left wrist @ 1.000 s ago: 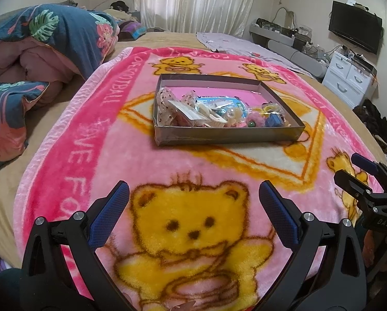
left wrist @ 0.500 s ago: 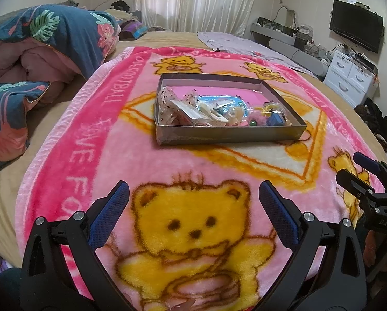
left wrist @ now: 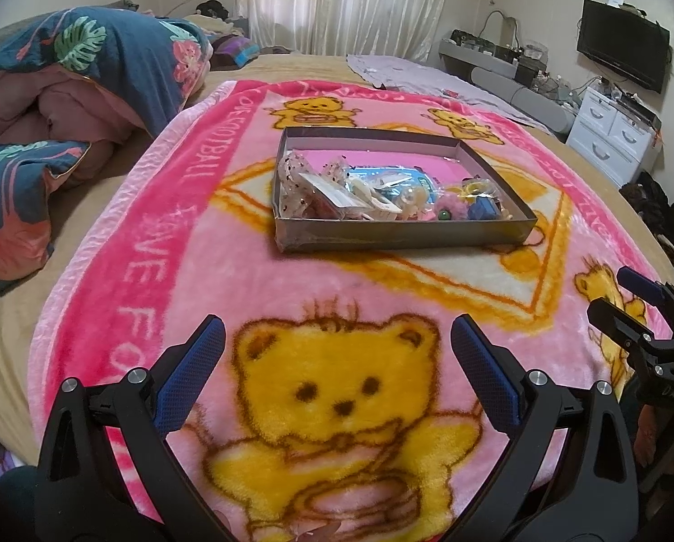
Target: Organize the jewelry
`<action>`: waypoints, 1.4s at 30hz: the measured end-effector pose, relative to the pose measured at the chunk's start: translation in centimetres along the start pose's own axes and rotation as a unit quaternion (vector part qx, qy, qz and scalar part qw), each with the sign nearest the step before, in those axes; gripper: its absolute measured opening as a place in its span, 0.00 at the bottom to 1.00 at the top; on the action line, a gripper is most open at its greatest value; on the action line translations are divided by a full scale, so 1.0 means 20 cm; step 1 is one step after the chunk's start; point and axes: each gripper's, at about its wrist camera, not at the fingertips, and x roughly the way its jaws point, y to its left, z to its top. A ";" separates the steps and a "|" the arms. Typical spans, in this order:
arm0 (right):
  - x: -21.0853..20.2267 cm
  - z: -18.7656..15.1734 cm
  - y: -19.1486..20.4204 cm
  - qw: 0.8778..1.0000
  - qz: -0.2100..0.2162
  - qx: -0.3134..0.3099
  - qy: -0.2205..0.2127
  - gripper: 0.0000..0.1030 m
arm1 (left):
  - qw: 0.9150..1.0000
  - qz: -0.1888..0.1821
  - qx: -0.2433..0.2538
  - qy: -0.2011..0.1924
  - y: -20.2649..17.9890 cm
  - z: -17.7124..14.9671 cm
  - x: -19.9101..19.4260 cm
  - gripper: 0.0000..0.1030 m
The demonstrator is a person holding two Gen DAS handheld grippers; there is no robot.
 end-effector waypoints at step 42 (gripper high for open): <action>0.00 0.00 0.00 1.000 0.000 -0.002 0.001 0.96 | 1.000 -0.015 -0.001 0.007 -0.03 0.01 0.00 0.91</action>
